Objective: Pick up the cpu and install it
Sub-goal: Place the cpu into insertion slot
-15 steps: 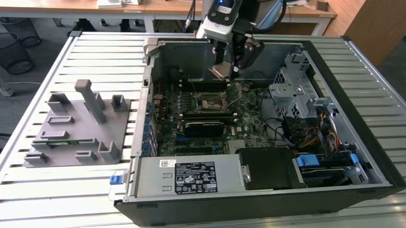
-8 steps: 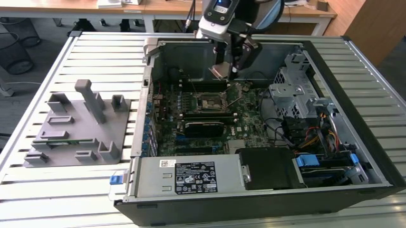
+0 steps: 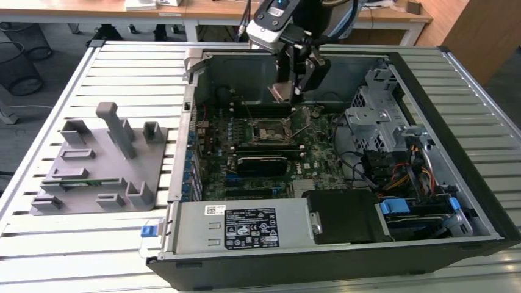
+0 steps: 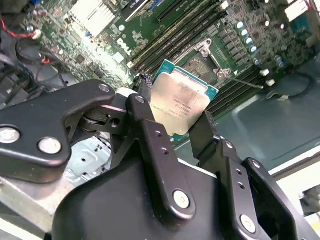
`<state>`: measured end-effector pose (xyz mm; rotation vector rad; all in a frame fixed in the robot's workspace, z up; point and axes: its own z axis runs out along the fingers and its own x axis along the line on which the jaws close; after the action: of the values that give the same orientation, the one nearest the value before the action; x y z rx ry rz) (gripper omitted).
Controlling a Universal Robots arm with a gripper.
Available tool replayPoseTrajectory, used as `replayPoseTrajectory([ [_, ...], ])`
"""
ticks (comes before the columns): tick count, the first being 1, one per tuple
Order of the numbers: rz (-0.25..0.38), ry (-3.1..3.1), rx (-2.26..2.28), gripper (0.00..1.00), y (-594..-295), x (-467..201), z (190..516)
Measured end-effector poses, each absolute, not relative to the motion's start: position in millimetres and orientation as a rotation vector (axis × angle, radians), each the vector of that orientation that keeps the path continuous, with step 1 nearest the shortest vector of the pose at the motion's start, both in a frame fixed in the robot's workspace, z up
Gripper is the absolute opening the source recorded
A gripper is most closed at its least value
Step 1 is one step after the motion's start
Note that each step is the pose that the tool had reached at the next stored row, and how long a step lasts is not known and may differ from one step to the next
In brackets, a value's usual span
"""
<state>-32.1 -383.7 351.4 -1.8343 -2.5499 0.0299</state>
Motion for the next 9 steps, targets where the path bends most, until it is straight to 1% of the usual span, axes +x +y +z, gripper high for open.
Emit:
replayPoseTrajectory([
  [9,0.015,-2.472,-1.959,0.54,-382.7,-32.2,347.3],
])
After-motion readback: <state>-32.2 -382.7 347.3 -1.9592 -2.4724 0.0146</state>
